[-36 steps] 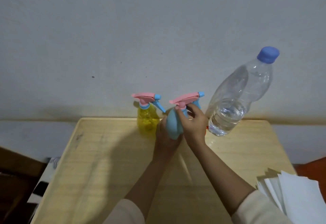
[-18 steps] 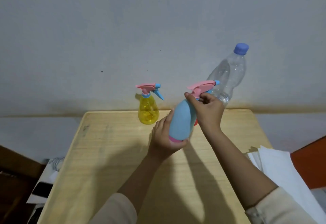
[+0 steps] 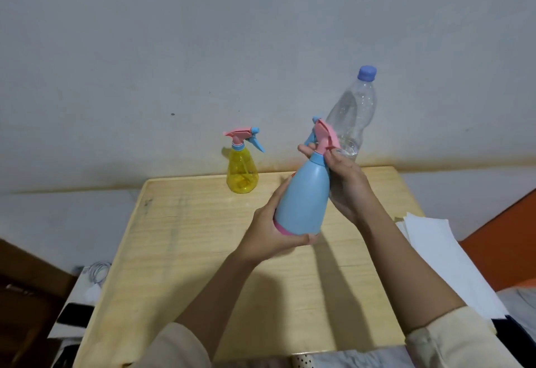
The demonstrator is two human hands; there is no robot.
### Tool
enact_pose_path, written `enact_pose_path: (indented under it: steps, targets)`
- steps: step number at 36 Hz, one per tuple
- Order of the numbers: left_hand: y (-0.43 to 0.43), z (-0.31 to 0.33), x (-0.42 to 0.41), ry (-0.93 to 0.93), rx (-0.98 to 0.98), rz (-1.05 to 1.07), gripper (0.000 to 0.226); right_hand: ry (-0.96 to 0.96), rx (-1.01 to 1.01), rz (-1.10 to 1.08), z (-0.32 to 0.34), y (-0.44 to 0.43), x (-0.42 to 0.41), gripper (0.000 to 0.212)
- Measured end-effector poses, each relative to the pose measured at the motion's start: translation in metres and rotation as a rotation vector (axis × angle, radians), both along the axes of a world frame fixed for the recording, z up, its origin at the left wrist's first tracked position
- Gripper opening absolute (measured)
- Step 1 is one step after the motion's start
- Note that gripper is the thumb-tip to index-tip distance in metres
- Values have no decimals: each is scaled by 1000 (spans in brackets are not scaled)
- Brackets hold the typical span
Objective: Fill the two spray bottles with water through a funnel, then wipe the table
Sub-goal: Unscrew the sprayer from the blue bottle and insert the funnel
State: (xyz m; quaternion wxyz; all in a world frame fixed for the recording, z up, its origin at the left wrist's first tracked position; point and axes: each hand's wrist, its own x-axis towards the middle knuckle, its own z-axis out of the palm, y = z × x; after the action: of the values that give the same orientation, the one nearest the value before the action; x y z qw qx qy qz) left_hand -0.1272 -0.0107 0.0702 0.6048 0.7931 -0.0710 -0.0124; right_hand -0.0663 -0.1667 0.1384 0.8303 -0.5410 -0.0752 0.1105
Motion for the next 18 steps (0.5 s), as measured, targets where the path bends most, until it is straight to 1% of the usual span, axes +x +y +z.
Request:
enact_pose_path:
  steps: [2, 3, 5, 7, 9, 11, 13, 16, 18]
  targets:
    - [-1, -2, -8, 22, -23, 10, 110, 45, -15, 4, -3, 2, -8, 28]
    - [-2, -3, -12, 26, -35, 19, 110, 45, -81, -47, -5, 6, -12, 27]
    - [-4, -5, -16, 13, -32, 41, 110, 32, -191, -242, -8, 16, -20, 28]
    - [-4, -5, -19, -6, -10, 61, 109, 20, -167, -459, -6, 25, -27, 31]
    - [-4, -4, -21, -22, 16, 71, 108, 18, -110, -548, -4, 29, -29, 28]
    - [-3, -3, -22, -38, 35, 79, 108, 24, -76, -536, -4, 28, -31, 21]
    - [0, -2, -22, -57, 41, 87, 109, -4, -83, -446, -7, 25, -32, 11]
    - [6, 2, -20, -84, 89, 81, 109, -25, -71, -338, -9, 26, -33, 14]
    - [9, 5, -18, -96, 132, 70, 109, -26, -118, -354, -4, 32, -32, 17]
